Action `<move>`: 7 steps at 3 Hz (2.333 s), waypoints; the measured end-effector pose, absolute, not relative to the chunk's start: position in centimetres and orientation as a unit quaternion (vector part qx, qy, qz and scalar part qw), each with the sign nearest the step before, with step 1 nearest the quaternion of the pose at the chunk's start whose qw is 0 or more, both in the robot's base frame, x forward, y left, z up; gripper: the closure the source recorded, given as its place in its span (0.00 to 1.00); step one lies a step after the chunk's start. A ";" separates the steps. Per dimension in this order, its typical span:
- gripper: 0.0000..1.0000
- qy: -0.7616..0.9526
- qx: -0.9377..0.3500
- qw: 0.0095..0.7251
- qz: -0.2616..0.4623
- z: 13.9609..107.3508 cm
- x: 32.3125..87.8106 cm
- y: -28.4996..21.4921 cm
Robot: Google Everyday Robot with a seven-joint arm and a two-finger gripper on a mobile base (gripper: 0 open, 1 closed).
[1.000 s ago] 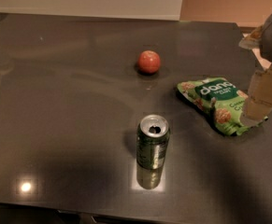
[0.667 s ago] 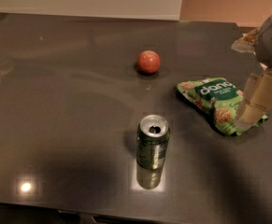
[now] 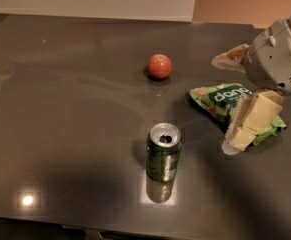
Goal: Knock green can over
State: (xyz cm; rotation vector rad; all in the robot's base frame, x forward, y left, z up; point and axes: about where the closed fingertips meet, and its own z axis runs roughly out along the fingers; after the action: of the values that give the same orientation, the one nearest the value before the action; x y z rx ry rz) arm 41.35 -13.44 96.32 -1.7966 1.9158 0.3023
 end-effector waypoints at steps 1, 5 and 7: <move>0.00 0.676 -0.676 0.257 0.142 95.3 40.2 -10.6; 0.00 0.648 -0.685 0.267 0.198 89.5 37.6 -4.4; 0.18 0.658 -0.669 0.277 0.207 88.2 37.6 -3.6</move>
Offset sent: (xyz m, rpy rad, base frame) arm -0.0233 0.0723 -0.0646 0.1015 0.0281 0.1250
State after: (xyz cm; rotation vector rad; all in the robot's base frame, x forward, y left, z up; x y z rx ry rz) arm 37.56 -3.56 88.20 -1.7964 1.7666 0.5570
